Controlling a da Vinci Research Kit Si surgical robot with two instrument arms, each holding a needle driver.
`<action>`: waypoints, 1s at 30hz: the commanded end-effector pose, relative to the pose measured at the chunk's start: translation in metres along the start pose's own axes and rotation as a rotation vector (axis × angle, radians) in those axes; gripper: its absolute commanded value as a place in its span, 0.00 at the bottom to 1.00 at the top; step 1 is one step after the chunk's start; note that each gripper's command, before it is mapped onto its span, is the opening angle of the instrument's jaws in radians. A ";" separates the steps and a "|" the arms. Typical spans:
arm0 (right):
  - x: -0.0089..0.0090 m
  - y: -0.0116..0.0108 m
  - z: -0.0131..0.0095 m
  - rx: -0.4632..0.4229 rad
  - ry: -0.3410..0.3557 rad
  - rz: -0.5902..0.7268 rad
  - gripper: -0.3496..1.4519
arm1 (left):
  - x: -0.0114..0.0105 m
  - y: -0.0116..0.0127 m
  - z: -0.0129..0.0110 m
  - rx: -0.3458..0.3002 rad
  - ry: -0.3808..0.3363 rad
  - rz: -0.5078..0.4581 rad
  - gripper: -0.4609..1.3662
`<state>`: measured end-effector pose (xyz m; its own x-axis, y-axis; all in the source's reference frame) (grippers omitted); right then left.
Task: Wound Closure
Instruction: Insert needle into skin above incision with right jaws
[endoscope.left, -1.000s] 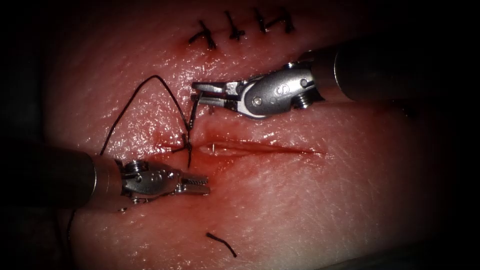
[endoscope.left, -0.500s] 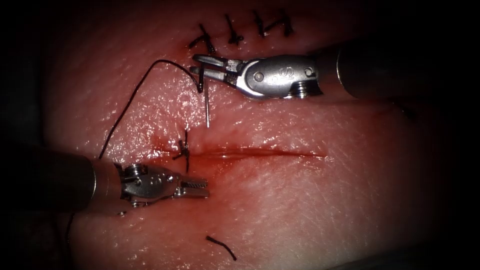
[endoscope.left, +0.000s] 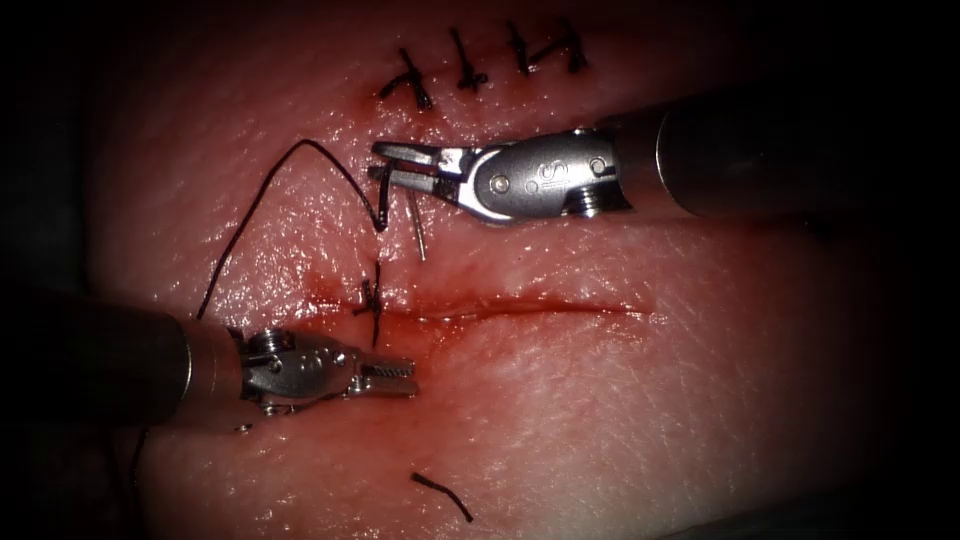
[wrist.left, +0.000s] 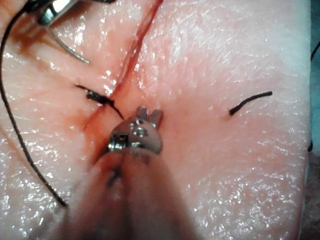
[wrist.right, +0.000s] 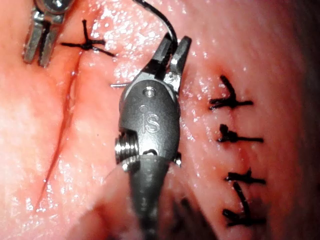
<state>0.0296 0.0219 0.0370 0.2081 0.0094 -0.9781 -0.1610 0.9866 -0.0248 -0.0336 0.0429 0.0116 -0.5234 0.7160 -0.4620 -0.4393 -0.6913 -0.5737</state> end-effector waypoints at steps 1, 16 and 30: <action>0.0001 -0.0003 -0.0001 0.003 -0.019 0.058 0.00 | 0.0000 0.0000 0.0000 0.002 0.000 0.000 0.30; -0.0014 -0.0023 0.0005 0.071 -0.096 0.237 0.00 | -0.0001 -0.0001 -0.0002 -0.001 -0.001 -0.004 0.32; -0.0020 -0.0015 0.0006 0.061 -0.127 0.425 0.00 | -0.0001 -0.0002 -0.0002 -0.001 -0.001 -0.009 0.31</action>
<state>0.0298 0.0208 0.0393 0.2517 0.4456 -0.8591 -0.2075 0.8919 0.4018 -0.0333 0.0430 0.0116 -0.5198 0.7222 -0.4563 -0.4430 -0.6846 -0.5789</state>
